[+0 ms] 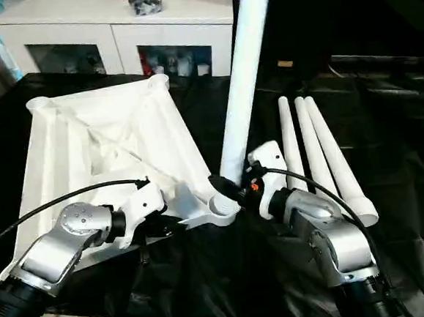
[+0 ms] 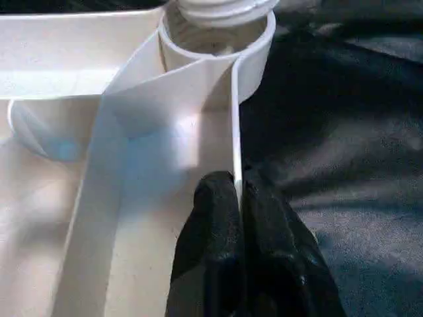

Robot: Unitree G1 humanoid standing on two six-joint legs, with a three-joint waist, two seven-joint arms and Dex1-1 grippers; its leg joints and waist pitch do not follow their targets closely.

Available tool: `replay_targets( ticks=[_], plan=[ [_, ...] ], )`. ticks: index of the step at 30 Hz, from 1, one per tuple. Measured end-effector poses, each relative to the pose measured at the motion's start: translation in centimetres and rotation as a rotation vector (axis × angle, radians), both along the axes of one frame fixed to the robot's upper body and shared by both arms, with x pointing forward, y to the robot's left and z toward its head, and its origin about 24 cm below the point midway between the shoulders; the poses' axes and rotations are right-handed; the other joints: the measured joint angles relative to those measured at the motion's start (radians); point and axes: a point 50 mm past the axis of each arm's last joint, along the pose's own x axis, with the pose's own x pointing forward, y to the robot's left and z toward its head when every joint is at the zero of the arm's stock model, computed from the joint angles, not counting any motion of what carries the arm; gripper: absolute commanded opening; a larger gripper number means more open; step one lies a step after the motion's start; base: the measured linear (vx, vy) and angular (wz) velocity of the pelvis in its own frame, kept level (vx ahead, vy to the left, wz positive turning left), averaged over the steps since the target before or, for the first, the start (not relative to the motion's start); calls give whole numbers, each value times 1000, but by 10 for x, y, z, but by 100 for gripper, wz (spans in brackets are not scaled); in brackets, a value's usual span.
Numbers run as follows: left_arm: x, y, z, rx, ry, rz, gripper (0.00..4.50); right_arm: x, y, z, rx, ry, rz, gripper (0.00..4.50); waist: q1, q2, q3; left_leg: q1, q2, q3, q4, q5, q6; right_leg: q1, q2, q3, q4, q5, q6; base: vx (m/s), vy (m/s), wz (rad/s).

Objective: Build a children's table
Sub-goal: Insert table leg to table base

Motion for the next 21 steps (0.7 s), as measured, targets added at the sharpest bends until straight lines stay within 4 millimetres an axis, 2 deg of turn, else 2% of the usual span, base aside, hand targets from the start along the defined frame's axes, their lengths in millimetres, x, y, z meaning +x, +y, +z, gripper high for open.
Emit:
replay_targets(
  ticks=[7,21],
  plan=[
    [1,-4,1,-11,10,-5,0,5,4,-5,-13,8,34,188,7,0,0,-2,0,1,0,1,1,-1,0,0,0,0,1,0,0,0],
    [1,-3,2,-14,23,6,0,9,4,-8,25,16,45,188,5,-1,1,-2,1,1,0,1,2,-1,0,0,-1,-1,1,0,0,0]
  ],
)
